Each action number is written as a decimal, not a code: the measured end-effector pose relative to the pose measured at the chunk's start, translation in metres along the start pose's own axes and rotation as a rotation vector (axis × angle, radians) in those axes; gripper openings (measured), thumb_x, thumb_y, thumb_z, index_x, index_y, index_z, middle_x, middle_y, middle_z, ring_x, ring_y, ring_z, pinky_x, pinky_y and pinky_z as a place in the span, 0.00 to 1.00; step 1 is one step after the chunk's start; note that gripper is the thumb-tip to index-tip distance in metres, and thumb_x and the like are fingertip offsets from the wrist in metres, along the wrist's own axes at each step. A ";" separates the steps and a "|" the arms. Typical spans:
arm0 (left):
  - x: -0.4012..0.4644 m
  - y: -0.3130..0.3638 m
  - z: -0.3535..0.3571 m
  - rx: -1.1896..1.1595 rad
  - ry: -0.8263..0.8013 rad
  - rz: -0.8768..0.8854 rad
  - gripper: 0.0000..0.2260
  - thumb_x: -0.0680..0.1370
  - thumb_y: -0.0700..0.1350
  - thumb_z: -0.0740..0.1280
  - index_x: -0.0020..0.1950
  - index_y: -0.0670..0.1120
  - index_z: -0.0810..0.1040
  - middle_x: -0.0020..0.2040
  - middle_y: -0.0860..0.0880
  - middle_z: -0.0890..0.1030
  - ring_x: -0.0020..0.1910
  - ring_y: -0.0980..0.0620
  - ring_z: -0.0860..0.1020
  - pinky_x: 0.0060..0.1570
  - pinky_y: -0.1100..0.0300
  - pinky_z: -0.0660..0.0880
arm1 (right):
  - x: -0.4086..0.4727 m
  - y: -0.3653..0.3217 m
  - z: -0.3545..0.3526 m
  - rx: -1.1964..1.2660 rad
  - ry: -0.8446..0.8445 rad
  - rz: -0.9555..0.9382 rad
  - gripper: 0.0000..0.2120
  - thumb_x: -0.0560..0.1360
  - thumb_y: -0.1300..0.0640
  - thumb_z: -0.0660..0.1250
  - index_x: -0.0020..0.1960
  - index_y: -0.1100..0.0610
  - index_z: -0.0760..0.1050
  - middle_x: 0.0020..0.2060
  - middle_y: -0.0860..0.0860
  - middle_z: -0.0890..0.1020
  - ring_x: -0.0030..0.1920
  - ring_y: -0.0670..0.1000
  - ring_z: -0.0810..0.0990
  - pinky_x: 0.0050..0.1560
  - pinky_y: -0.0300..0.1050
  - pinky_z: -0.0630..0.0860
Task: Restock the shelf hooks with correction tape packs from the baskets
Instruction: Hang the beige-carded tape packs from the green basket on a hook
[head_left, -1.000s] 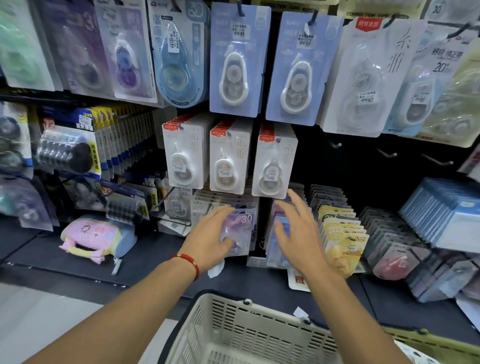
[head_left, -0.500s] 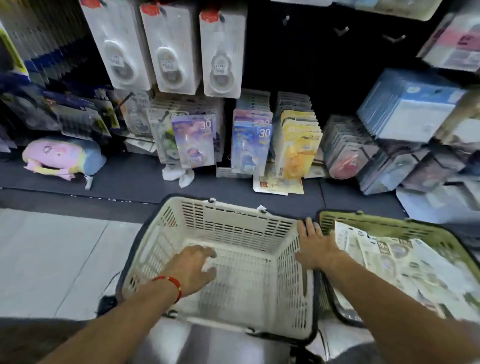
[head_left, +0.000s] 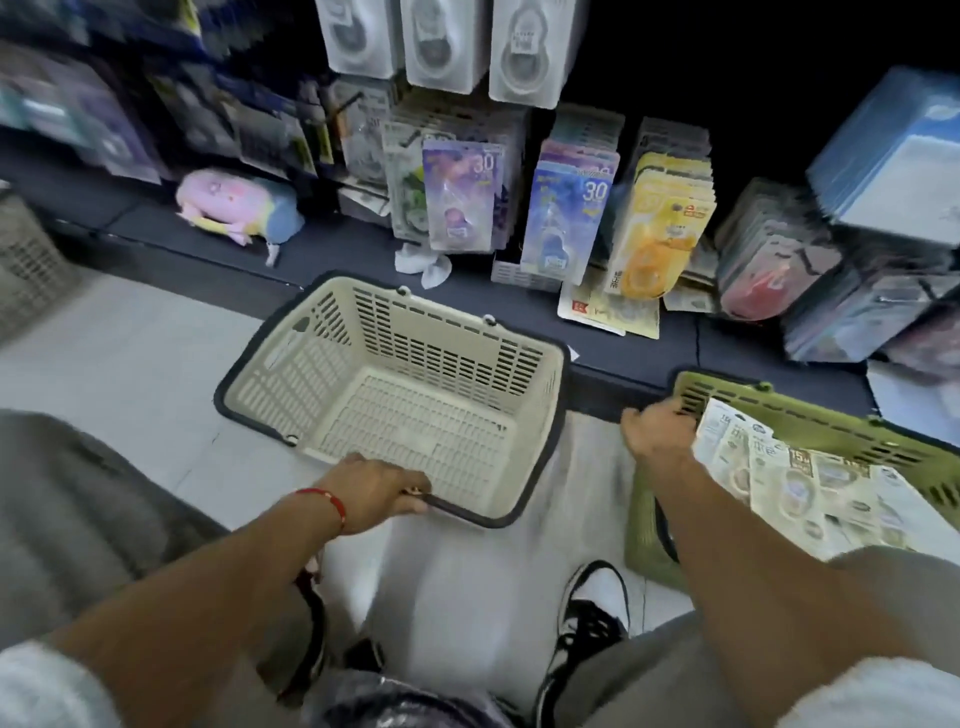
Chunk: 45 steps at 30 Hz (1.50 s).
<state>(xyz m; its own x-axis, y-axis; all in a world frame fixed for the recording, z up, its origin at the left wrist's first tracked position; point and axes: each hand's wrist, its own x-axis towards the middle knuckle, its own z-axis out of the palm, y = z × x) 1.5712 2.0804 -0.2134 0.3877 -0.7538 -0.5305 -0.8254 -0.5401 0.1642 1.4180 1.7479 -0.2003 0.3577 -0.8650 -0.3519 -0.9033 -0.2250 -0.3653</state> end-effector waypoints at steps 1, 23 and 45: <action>-0.001 -0.014 -0.006 -0.023 -0.002 -0.050 0.18 0.84 0.65 0.56 0.69 0.60 0.74 0.67 0.53 0.82 0.66 0.48 0.78 0.67 0.49 0.67 | -0.003 0.001 0.007 0.050 -0.012 0.042 0.34 0.84 0.50 0.60 0.81 0.68 0.54 0.78 0.69 0.61 0.78 0.69 0.62 0.77 0.62 0.63; 0.047 0.091 -0.034 -0.317 0.309 -0.049 0.26 0.82 0.52 0.67 0.79 0.49 0.67 0.78 0.43 0.67 0.76 0.42 0.64 0.73 0.46 0.68 | -0.046 -0.046 0.046 0.669 -0.564 -0.261 0.23 0.80 0.69 0.64 0.69 0.50 0.77 0.75 0.53 0.75 0.66 0.51 0.78 0.60 0.49 0.79; 0.081 0.071 0.004 -0.238 0.538 -0.290 0.38 0.81 0.40 0.66 0.85 0.57 0.52 0.85 0.45 0.53 0.82 0.36 0.57 0.70 0.30 0.68 | -0.004 0.142 -0.021 0.347 0.407 0.293 0.31 0.79 0.42 0.65 0.72 0.64 0.68 0.62 0.64 0.79 0.60 0.68 0.79 0.59 0.59 0.76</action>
<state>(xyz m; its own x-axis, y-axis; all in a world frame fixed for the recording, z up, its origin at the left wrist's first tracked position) 1.5423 1.9819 -0.2480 0.7831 -0.6135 -0.1015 -0.5668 -0.7714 0.2894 1.2830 1.7100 -0.2322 -0.0753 -0.9861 -0.1478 -0.7961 0.1487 -0.5867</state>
